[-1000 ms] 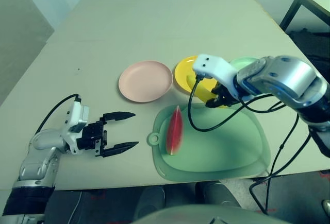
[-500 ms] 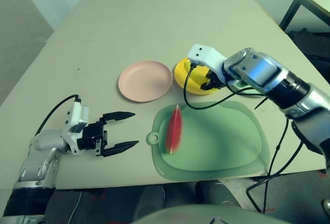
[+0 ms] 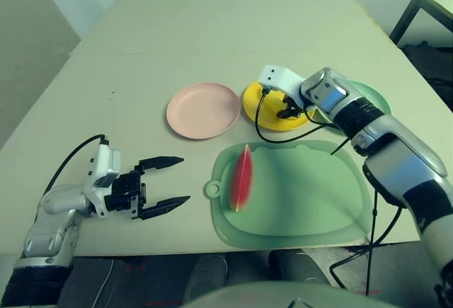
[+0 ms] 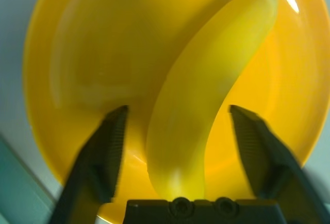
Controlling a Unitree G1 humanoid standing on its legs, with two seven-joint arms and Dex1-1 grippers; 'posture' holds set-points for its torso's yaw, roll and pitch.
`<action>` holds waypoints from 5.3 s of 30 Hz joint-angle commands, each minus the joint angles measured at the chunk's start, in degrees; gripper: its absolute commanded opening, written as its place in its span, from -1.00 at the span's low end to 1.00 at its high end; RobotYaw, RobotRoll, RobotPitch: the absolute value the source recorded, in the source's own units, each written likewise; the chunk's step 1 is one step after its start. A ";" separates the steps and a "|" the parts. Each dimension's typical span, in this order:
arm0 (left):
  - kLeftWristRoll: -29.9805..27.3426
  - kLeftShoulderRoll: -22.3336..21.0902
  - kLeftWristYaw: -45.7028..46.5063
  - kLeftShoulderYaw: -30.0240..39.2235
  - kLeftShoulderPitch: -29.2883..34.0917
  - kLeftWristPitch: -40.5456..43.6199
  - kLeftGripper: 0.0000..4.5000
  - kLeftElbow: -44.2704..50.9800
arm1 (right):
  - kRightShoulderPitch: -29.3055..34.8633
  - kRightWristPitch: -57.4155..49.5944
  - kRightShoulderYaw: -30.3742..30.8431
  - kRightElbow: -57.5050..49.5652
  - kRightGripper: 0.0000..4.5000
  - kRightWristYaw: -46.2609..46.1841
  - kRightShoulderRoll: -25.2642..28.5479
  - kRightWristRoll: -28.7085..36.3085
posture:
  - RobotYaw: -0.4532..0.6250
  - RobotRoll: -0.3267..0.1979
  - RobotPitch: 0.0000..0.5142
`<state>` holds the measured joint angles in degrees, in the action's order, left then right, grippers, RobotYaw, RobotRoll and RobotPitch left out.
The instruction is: Place the fruits into color-matched plates.
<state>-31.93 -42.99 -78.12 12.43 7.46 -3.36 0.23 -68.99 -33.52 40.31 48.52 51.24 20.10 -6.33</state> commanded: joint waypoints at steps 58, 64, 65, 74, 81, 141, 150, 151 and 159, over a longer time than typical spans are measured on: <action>1.19 -0.87 -1.31 0.08 -3.42 0.61 1.00 -3.87 | 58.65 25.39 -51.72 -29.67 0.98 23.81 15.52 30.60 | -0.16 0.25 -0.70; 1.49 -0.79 -1.26 -0.33 -3.67 0.46 1.00 -4.42 | 59.31 32.64 -50.76 -26.22 0.98 36.77 18.73 31.69 | -0.18 0.25 -0.74; 1.58 -0.75 -1.29 -0.44 -3.79 0.43 1.00 -4.58 | 59.25 34.50 -50.31 -25.45 0.98 39.07 19.37 31.86 | -0.18 0.25 -0.74; 3.70 -1.02 -1.81 -1.61 -7.33 -0.37 1.00 -7.88 | 56.58 49.67 -37.71 -15.70 0.98 41.26 28.39 38.02 | -0.21 0.25 -0.79; 7.89 -3.26 -3.48 -4.02 -13.67 -3.92 1.00 -8.47 | 55.96 54.45 -33.80 -10.94 0.98 41.26 30.04 40.59 | -0.25 0.25 -0.84; 7.67 2.09 -14.38 -68.31 -70.86 -63.75 1.00 -38.24 | 58.51 45.28 -39.25 -19.89 0.98 41.26 24.76 41.88 | -0.51 0.25 -0.92; 11.41 5.01 -14.38 -71.77 -71.98 -67.22 1.00 -41.81 | 60.66 45.02 -40.92 -22.35 0.98 41.26 23.48 41.38 | -0.55 0.25 -0.96; 11.92 5.35 -14.38 -71.82 -72.08 -67.89 1.00 -42.67 | 61.10 44.90 -41.24 -22.87 0.98 41.26 23.32 41.28 | -0.56 0.25 -0.96; 15.71 9.25 -14.38 -71.01 -73.02 -70.48 1.00 -49.57 | 63.30 44.21 -43.02 -25.23 0.98 41.26 22.41 40.43 | -0.58 0.25 -0.96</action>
<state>-17.61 -34.31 -91.85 -58.80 -64.65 -73.11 -47.98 -6.06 10.99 -1.65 24.35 92.33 42.80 34.81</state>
